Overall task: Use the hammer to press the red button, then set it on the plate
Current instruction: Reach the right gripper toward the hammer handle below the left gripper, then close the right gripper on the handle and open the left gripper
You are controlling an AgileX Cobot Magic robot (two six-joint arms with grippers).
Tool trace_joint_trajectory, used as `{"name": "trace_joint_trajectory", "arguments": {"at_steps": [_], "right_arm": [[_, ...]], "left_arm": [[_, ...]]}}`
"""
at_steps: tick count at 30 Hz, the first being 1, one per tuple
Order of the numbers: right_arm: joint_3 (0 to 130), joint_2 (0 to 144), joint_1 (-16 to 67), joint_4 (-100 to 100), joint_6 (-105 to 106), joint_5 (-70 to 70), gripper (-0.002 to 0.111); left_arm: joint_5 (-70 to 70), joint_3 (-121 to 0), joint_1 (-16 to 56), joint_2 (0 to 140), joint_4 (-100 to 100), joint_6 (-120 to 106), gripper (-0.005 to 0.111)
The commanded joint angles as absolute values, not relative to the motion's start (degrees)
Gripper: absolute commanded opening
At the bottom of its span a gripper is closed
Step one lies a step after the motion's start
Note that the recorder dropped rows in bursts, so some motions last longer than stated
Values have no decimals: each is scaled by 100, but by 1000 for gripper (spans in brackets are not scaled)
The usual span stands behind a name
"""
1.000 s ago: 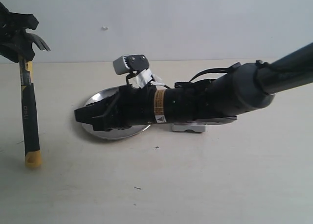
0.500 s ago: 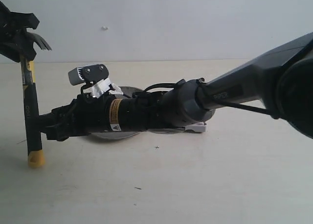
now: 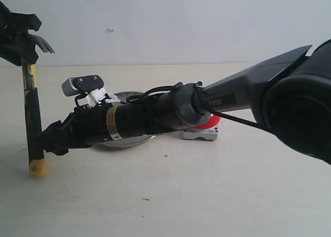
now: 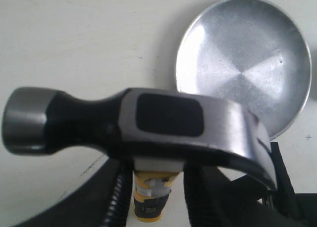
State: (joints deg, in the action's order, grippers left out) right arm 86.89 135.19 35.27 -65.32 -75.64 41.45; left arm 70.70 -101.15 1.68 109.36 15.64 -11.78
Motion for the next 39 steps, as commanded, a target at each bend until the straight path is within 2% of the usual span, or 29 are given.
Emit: {"name": "trace_joint_trajectory", "arguments": {"at_steps": [1,27,39], "right_arm": [[8728,13520,3528,-6569,-7744,4132,64],[8728,13580,3539,-6800,-8518,4029,64],[9621,14009,3700,-7179,-9362,3670,64]], "left_arm": [[6996,-10197,189,10868,1719,-1167,0],[6996,-10051,189,11242,1850,-1031,0],[6996,-10051,241,11231,2039,-1163,0]]}}
